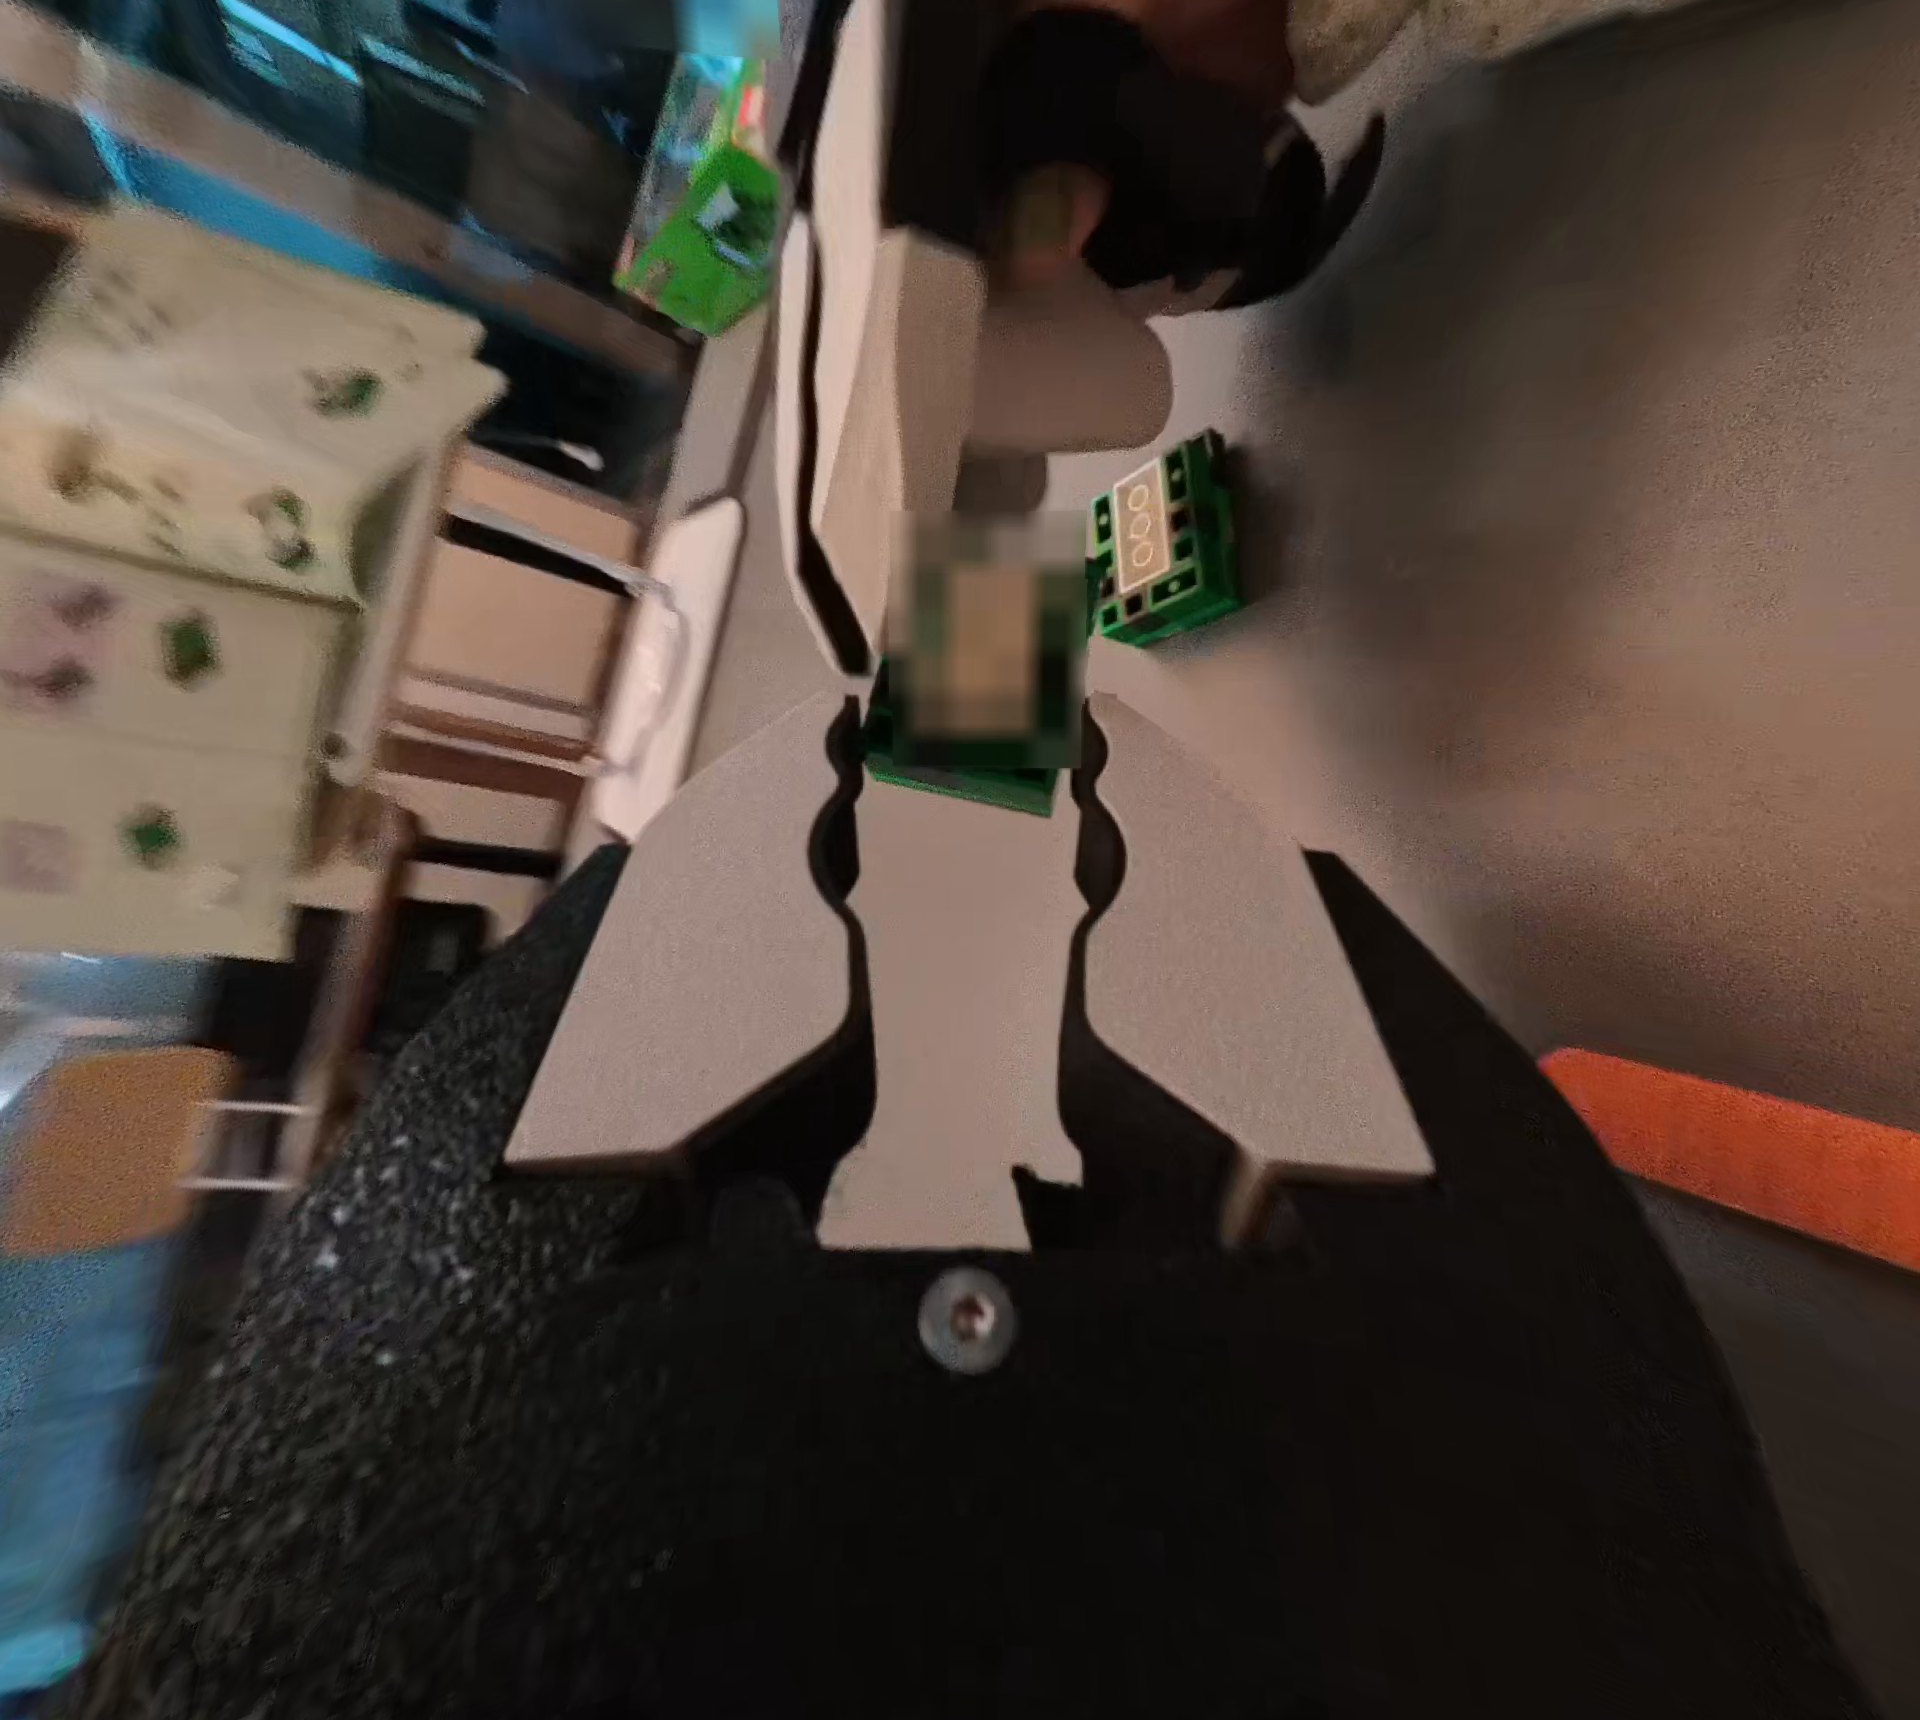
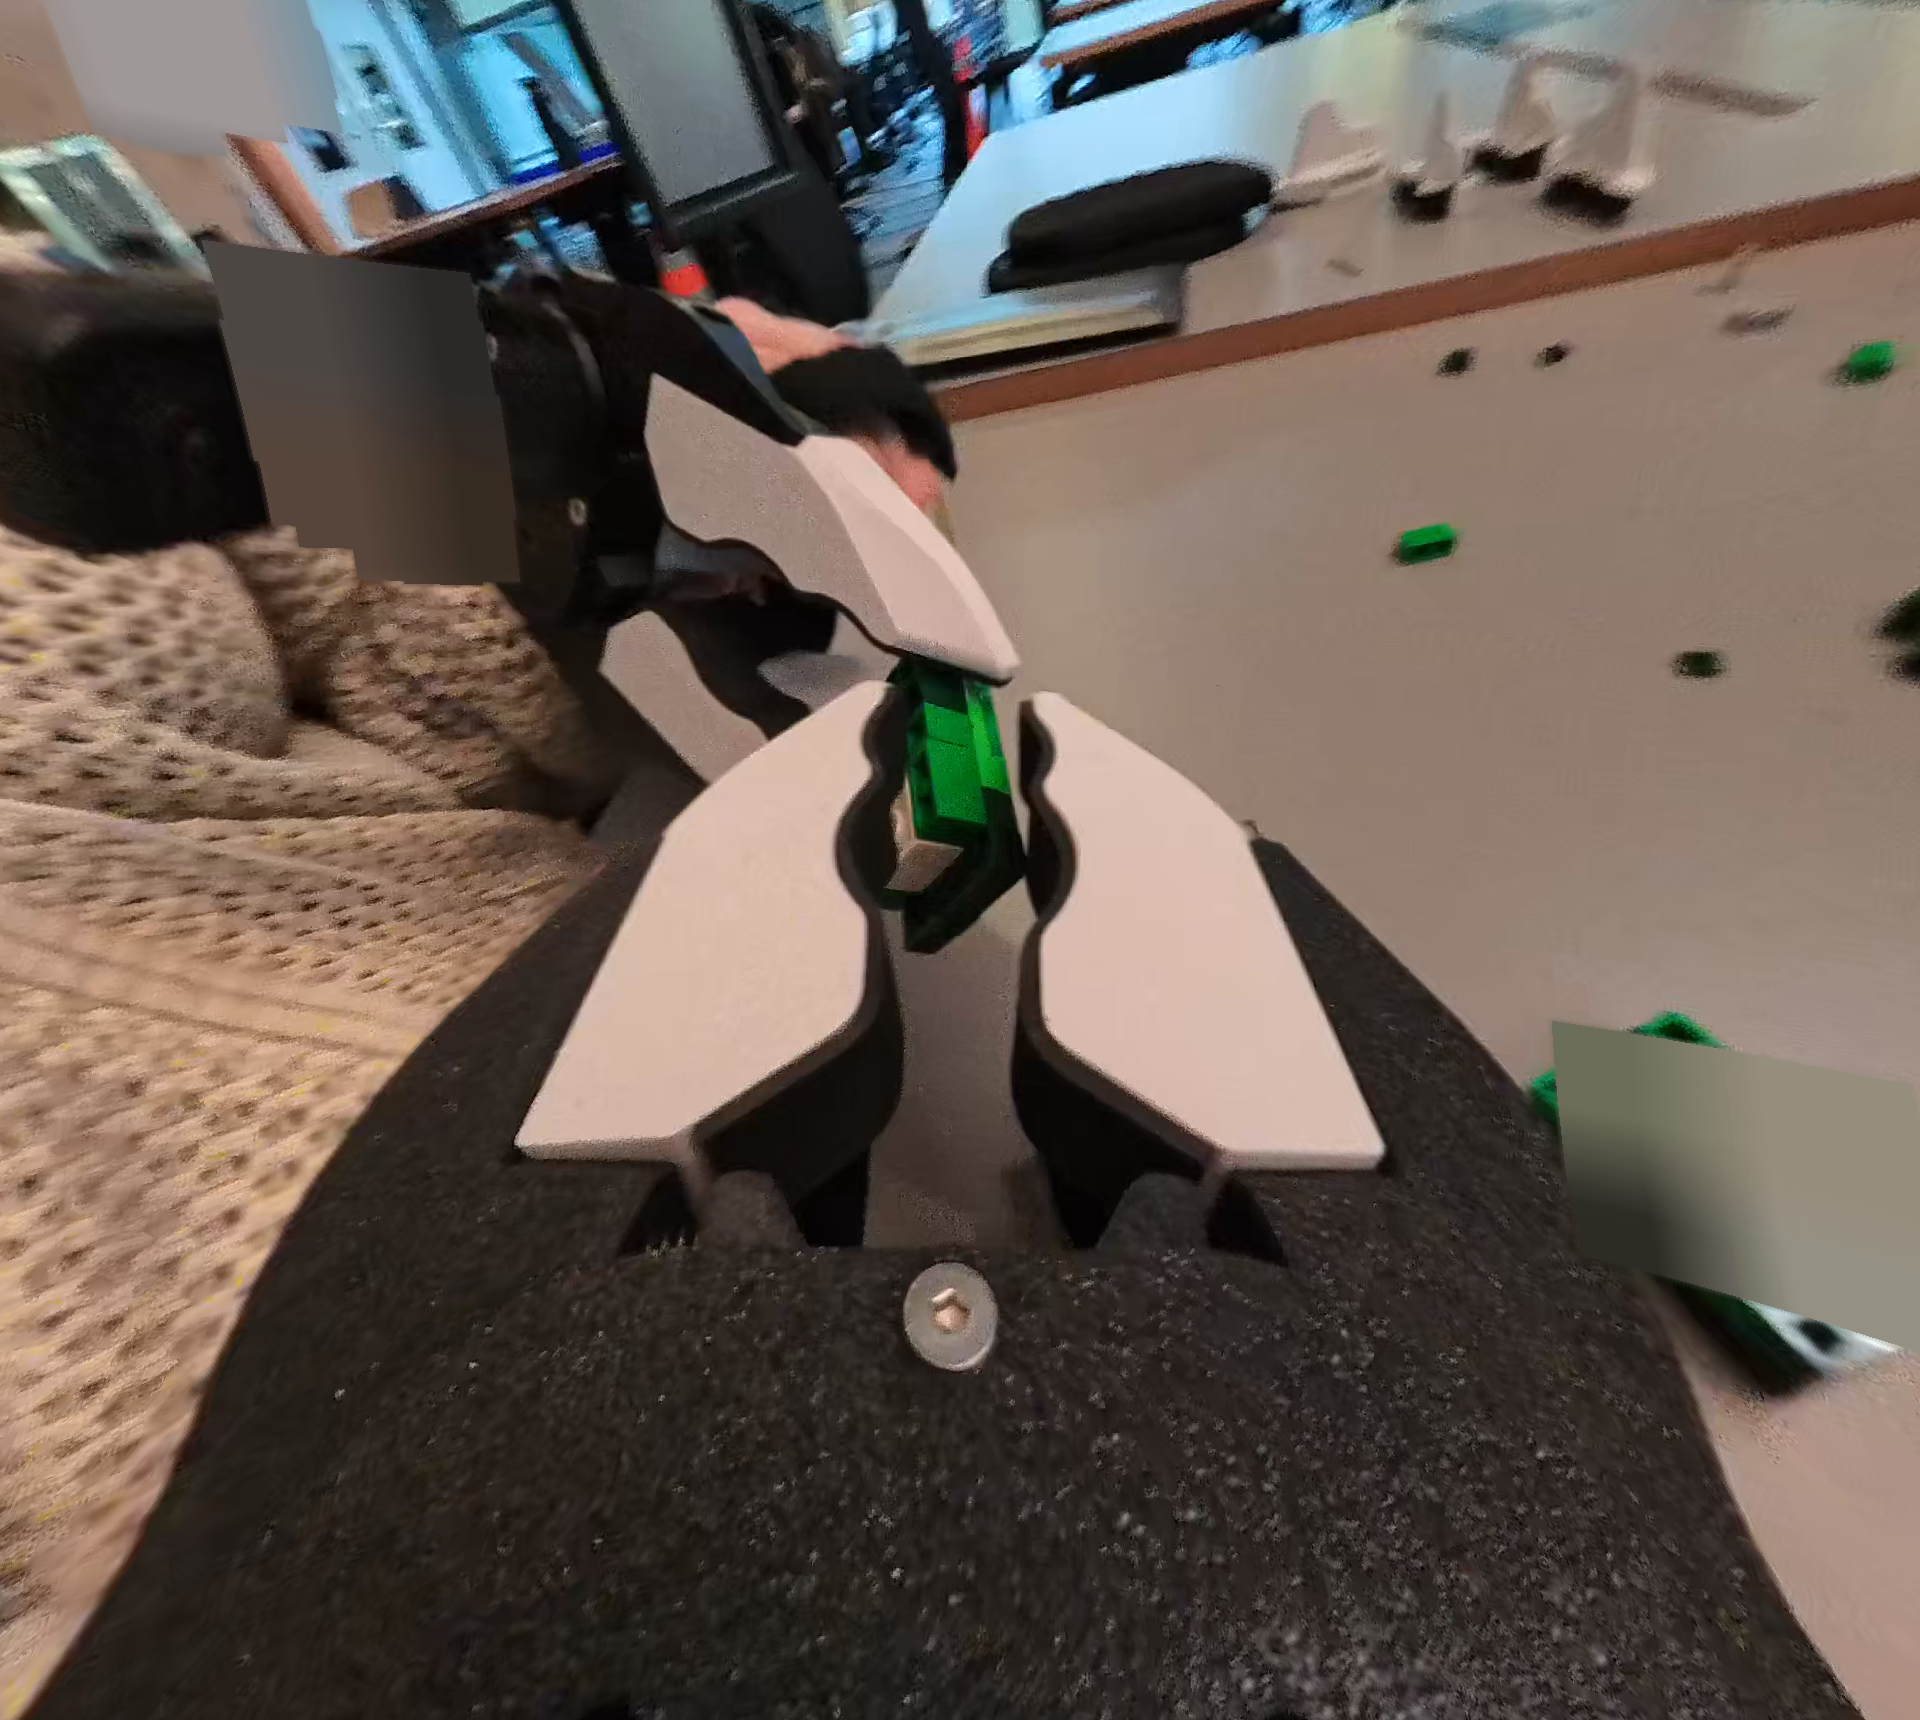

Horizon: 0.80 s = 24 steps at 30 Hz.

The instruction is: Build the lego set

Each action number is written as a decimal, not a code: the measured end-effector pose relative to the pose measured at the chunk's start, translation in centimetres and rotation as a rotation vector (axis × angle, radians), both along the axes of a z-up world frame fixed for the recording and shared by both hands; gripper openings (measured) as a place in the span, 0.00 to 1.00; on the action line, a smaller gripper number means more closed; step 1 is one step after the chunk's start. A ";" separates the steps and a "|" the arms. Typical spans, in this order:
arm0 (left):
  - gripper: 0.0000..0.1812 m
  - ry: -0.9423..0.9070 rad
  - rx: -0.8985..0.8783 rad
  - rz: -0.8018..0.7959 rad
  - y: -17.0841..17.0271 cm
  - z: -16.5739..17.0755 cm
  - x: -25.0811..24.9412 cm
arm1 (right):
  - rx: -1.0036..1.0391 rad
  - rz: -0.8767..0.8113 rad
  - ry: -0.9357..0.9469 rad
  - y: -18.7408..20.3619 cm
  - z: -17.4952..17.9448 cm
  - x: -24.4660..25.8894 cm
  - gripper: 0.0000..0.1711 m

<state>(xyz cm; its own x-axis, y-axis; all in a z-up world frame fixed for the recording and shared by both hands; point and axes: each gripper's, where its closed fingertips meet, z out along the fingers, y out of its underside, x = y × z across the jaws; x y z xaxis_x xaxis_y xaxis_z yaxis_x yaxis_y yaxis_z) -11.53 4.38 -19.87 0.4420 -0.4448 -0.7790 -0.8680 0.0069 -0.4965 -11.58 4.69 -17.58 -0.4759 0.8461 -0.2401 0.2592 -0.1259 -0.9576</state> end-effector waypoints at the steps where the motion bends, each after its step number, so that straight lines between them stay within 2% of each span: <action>1: 0.21 -0.063 -0.042 0.019 0.2 -0.3 -0.4 | 0.025 -0.049 0.040 0.8 0.4 -0.1 0.18; 2: 0.21 -0.113 -0.085 0.048 0.4 -0.7 -1.0 | 0.042 -0.109 0.081 1.8 0.9 -0.1 0.23; 5: 0.21 -0.190 -0.217 0.118 0.9 -2.6 -2.5 | 0.061 -0.299 0.169 5.4 2.4 0.4 0.25; 8: 0.21 -0.238 -0.361 0.157 0.9 -4.6 -3.3 | 0.053 -0.475 0.259 8.7 3.8 1.3 0.23; 12: 0.21 -0.264 -0.518 0.194 0.8 -6.7 -4.1 | 0.103 -0.640 0.283 11.6 3.7 2.3 0.17; 17: 0.21 -0.313 -0.577 0.177 1.0 -7.0 -4.2 | 0.097 -0.684 0.259 12.4 3.1 2.3 0.16; 24: 0.25 -0.354 -0.560 0.162 1.0 -6.7 -4.5 | 0.120 -0.707 0.234 13.0 2.3 2.1 0.16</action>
<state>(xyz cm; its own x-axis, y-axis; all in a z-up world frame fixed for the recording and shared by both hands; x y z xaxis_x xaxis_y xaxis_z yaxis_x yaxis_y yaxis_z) -16.01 5.38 -26.55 0.7225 -0.6458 -0.2468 -0.6214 -0.4502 -0.6412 -9.46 17.69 -15.29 0.1632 0.9828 -0.0866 -0.0567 -0.0783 -0.9953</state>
